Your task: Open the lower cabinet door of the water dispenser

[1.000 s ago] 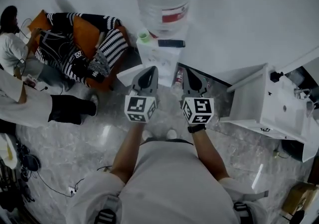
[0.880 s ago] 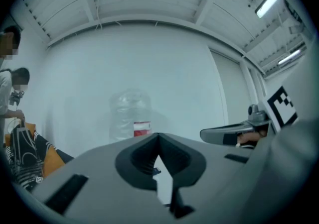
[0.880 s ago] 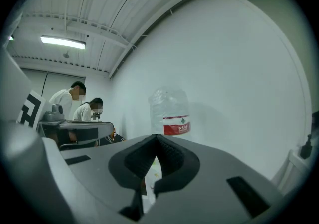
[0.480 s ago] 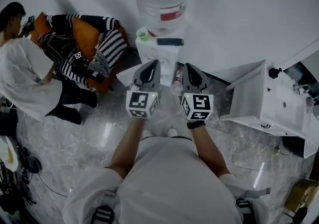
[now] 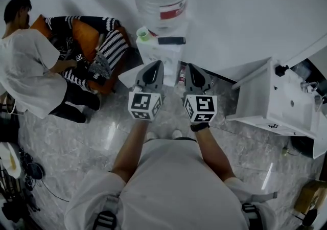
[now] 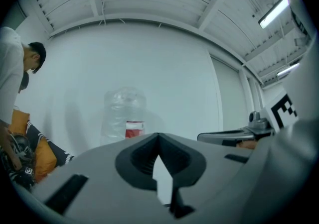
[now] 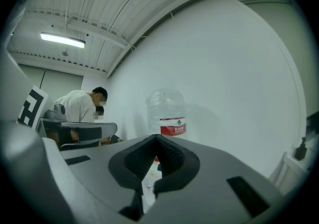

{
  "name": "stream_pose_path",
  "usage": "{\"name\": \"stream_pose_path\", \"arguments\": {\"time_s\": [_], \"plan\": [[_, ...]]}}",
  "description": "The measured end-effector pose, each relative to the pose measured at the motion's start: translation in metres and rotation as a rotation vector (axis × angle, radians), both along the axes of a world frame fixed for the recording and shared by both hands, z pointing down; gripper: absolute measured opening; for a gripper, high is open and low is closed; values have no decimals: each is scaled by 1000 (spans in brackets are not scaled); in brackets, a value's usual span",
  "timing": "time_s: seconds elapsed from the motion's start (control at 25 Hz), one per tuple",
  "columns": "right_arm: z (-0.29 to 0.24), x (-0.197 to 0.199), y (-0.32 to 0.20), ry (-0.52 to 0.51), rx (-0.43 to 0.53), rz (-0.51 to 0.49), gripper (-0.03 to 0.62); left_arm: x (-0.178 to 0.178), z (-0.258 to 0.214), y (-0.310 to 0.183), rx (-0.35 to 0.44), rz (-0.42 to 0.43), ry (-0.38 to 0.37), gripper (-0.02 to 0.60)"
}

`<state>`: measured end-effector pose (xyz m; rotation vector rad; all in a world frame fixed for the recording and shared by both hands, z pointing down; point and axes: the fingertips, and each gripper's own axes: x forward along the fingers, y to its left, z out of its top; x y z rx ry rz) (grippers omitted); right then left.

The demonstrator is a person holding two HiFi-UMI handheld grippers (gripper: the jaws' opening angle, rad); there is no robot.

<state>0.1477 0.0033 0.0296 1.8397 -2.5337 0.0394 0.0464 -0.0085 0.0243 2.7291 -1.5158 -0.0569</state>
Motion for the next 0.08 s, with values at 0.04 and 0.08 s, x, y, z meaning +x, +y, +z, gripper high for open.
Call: {"name": "stream_pose_path", "arguments": {"time_s": [0.04,0.08], "plan": [[0,1,-1,-1,0,1,9,1,1,-1,-2,1,0,12],[1,2,-2,-2,-1,1,9,2,2,-3,-4,1,1,12]]}}
